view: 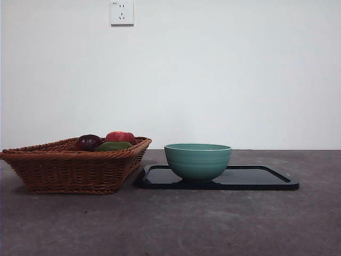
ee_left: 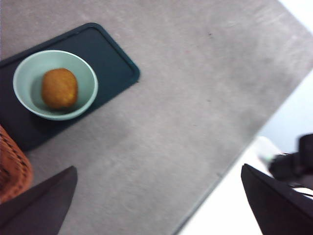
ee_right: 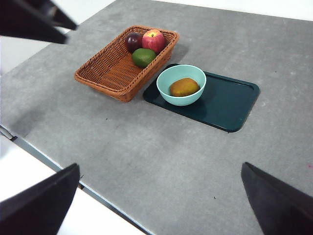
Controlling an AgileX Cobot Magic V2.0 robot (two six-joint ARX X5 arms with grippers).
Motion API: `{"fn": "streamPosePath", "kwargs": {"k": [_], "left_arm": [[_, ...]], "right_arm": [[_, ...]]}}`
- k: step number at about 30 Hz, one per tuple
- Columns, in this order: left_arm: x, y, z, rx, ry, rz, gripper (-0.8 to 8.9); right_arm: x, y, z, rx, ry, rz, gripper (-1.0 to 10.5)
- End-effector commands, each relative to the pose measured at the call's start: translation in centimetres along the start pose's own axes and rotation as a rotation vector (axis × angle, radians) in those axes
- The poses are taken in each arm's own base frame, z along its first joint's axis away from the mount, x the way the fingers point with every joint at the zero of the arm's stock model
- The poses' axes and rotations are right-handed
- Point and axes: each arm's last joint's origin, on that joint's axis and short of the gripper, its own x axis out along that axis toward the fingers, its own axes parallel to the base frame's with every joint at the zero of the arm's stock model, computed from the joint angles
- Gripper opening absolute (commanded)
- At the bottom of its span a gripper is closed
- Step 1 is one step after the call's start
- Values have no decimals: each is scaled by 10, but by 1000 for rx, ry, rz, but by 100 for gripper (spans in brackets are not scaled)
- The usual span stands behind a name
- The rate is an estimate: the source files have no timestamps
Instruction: Pick up the wifruite, put it on the bowl, pick up the plate, put it on desk
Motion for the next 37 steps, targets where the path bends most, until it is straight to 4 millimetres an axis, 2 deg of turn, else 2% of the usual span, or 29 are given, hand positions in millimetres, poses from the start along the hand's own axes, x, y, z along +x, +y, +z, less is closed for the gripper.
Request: {"fn": "streamPosePath", "kwargs": {"k": [1, 12, 17, 23, 27, 37], "left_arm": [[22, 2, 20, 58, 46, 27, 626], [109, 39, 73, 136, 204, 125, 625], [150, 60, 86, 153, 248, 151, 625], [198, 83, 81, 140, 304, 170, 625], [223, 93, 73, 158, 345, 171, 625], [249, 100, 65, 178, 365, 170, 624]], "right_arm": [[-2, 0, -6, 8, 66, -3, 557], [-2, 0, -6, 4, 66, -8, 557], [-2, 0, -6, 5, 66, -10, 557], [-2, 0, -6, 4, 66, -10, 557], [-2, 0, -6, 5, 66, -10, 557], [-2, 0, -6, 10, 66, -10, 557]]}}
